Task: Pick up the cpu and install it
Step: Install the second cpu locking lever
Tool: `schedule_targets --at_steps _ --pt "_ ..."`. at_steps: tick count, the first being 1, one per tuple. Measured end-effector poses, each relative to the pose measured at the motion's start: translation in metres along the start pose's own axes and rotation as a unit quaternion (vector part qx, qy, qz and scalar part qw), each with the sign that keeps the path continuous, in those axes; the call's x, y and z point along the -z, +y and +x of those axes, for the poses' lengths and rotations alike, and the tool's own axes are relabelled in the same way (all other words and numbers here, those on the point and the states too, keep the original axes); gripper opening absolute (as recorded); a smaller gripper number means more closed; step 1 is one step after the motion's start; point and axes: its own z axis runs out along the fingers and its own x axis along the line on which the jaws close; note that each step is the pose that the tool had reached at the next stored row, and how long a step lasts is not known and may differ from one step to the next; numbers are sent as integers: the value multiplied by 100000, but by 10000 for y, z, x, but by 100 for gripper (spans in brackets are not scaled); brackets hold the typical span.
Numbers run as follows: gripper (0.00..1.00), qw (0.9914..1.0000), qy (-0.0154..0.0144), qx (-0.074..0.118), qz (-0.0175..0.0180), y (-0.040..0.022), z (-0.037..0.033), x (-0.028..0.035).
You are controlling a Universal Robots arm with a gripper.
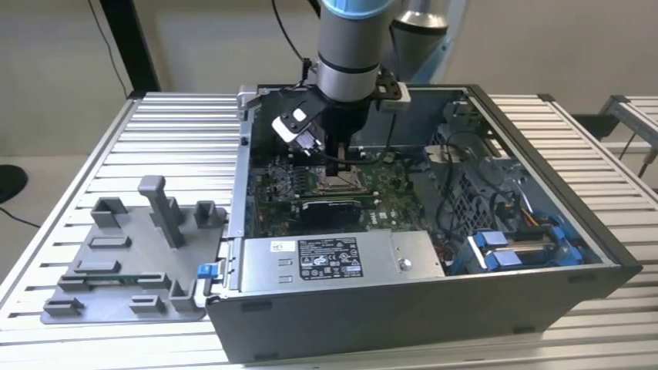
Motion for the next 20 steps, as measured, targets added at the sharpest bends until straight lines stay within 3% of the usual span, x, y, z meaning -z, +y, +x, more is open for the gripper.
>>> schedule_targets --at_steps 2,7,12,13,20 --pt "0 100000 25 -14 2 1 8 55" --pt "0 100000 207 -90 -14 -6 47 23" --pt "0 99999 310 -83 -32 132 53 13" --pt "0 99999 318 -92 -28 134 55 -7" --pt "0 99998 305 -460 -77 21 68 -102"
